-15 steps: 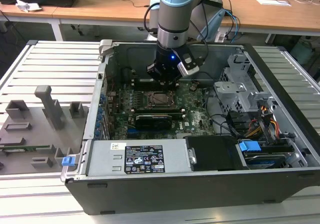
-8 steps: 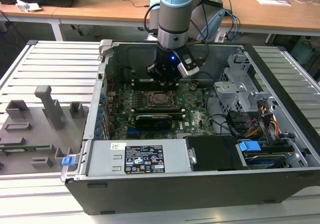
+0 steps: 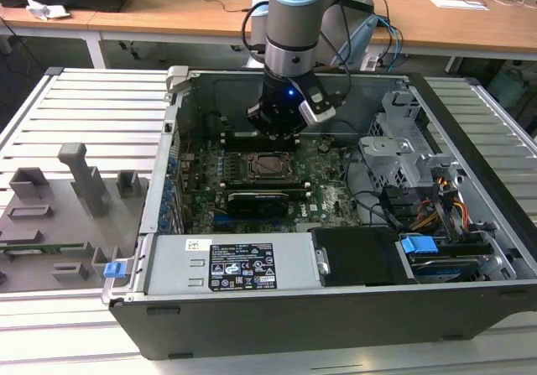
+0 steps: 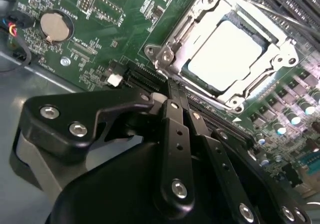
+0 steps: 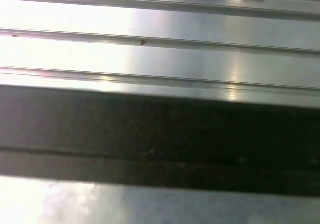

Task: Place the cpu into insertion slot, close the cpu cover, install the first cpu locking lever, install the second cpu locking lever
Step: 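Install the first cpu locking lever, then install the second cpu locking lever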

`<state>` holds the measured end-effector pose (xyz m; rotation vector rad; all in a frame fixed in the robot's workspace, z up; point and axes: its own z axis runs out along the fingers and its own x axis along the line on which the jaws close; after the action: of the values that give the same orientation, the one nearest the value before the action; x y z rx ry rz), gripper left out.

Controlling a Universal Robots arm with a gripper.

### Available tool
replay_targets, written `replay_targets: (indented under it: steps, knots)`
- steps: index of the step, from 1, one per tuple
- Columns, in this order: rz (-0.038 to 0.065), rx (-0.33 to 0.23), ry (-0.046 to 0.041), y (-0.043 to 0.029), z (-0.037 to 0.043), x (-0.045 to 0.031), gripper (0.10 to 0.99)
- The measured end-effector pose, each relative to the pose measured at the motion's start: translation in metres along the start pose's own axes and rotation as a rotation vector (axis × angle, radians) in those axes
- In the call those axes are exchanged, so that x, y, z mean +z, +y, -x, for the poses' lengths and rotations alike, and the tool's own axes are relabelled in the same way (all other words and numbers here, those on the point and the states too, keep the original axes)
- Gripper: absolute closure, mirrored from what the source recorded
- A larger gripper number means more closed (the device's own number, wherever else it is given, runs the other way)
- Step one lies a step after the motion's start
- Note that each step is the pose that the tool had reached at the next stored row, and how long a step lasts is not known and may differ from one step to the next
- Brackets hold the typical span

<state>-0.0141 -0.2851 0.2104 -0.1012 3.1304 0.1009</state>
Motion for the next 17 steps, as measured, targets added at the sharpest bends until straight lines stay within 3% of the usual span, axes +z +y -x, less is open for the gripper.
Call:
replay_targets:
  steps: [17]
  knots:
    - [0.000, 0.000, 0.0001, -0.0079, -0.0005, -0.0005, 0.980]
